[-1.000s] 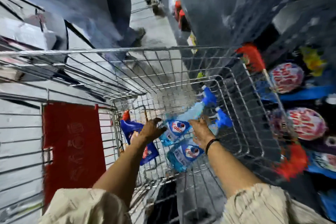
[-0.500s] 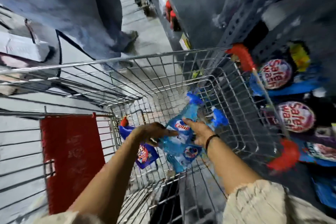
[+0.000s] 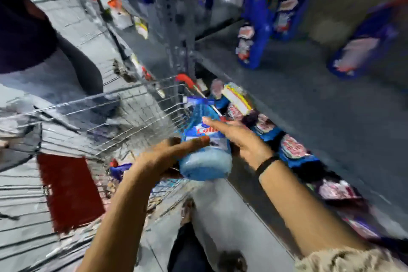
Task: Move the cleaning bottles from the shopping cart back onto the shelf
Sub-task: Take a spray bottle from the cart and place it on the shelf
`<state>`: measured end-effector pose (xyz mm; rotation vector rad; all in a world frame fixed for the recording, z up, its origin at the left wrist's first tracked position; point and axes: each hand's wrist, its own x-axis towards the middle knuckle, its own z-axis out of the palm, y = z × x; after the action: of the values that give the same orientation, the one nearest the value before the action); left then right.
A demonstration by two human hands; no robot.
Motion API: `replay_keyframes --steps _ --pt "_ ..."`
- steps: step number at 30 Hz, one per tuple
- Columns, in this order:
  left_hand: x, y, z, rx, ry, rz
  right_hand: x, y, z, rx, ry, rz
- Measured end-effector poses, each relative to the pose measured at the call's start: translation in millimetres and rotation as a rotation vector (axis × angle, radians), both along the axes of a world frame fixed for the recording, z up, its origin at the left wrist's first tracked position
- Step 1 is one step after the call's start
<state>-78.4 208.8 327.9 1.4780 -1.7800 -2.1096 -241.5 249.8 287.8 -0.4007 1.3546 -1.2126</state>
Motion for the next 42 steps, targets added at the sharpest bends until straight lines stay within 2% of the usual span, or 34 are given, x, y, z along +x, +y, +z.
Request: replay_keyframes --steps 3,8,11,14,17,21,24,30,33,35,37,39,42 --pt "-22 56 31 -0.054 0.168 -0.128 -25 73 42 -0.135 0.125 -0.095" --pt "-88 136 46 -0.107 0.384 -0.414 -73 192 82 -0.120 0.379 -0.323" --pt "-149 168 34 -0.317 0.433 -0.610 -104 256 91 -0.092 0.508 -0.510" --pt "-215 203 24 -0.654 0.416 -0.783 -134 314 99 -0.119 0.647 -0.678" --pt "-275 241 14 -0.852 0.477 -0.861 -160 358 102 -0.146 0.785 -0.799" --pt "-341 287 5 -0.903 0.588 -0.940 -189 402 95 -0.103 0.892 -0.907" --pt "-368 311 -6 -0.906 0.576 -0.989 -207 425 78 -0.057 0.898 -0.967" --pt "-386 324 -33 -0.855 0.535 -0.999 -217 438 49 -0.048 0.855 -0.977" --pt "-387 320 -35 -0.771 0.589 -1.039 -210 434 46 -0.044 0.914 -1.103" --pt "-380 309 -38 -0.704 0.672 -0.957 -191 425 47 -0.032 0.973 -1.356" --pt "-365 290 -40 -0.634 0.741 -0.723 -166 408 51 -0.088 1.045 -1.534" --pt "-345 261 -42 -0.571 0.775 -0.458 -145 381 57 -0.189 1.091 -1.483" --pt "-314 208 -48 -0.493 0.803 -0.143 -134 331 55 -0.265 1.078 -1.231"
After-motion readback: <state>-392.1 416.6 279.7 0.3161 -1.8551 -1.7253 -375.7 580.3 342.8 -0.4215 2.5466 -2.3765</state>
